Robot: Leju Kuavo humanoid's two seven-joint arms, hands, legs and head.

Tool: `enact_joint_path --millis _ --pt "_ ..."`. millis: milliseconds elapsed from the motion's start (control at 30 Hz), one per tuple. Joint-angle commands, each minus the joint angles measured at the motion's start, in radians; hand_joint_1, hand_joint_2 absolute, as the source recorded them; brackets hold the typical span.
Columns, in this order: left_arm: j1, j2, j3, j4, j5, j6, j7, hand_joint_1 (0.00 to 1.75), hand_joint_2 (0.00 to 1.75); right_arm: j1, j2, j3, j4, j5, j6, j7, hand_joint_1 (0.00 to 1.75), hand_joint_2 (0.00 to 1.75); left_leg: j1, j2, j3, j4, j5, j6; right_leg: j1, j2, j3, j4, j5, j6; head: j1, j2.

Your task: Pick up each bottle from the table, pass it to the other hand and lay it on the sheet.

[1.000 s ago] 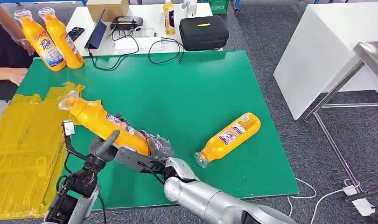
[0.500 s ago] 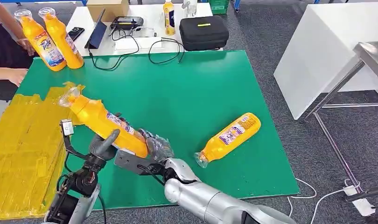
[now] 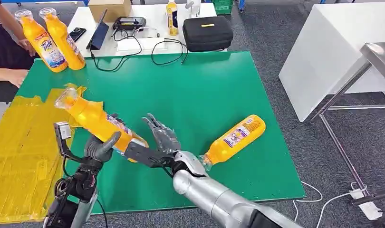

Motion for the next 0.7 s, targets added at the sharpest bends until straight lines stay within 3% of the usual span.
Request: enact_joint_path --millis 33,200,333,433,567,700 --pt "-0.076 0.041 0.323 -0.043 -0.624 0.385 -0.160 1.75 1.75 0.251 -0.195 -0.532 -0.635 0.068 0.371 -0.050 0.00 0.00 0.003 -0.003 0.000 0.000 0.000 -0.002 0.003 -0.004 0.002 -0.002 0.000 -0.001 0.000 0.000" --pt "-0.001 0.001 0.415 -0.184 -0.870 0.522 -0.208 1.75 1.75 0.328 -0.230 -0.591 -0.754 0.095 0.397 -0.085 0.00 0.00 0.002 -0.003 0.001 -0.001 -0.001 -0.001 0.003 -0.004 0.003 -0.002 -0.001 0.000 -0.001 0.000" --pt "0.026 -0.002 0.381 -0.210 -1.062 0.721 -0.272 1.75 1.75 0.306 -0.240 -0.576 -0.709 0.100 0.394 -0.076 0.00 0.00 0.001 -0.001 -0.001 0.000 0.000 0.000 0.002 -0.002 0.001 -0.002 0.000 0.000 0.000 0.000" --pt "0.027 0.043 0.323 -0.140 -1.258 0.915 -0.242 1.75 1.75 0.290 -0.260 -0.557 -0.687 0.075 0.383 -0.085 0.00 0.00 0.001 -0.001 0.002 -0.002 0.000 -0.001 0.002 -0.003 0.004 -0.004 0.000 -0.001 -0.001 0.000" --pt "-0.001 0.030 0.456 -0.089 -1.529 0.915 -0.267 1.75 1.75 0.288 -0.302 -0.537 -0.698 0.035 0.384 -0.091 0.00 0.00 0.001 -0.001 0.001 -0.001 0.000 -0.001 0.001 -0.002 0.002 -0.003 0.000 -0.001 -0.001 0.000" --pt "-0.025 0.051 0.483 -0.006 -1.679 0.915 -0.226 1.75 1.75 0.280 -0.317 -0.519 -0.699 0.012 0.386 -0.089 0.00 0.00 0.001 0.000 0.002 -0.002 0.000 -0.002 0.001 -0.002 0.003 -0.003 0.000 -0.001 -0.001 0.000"
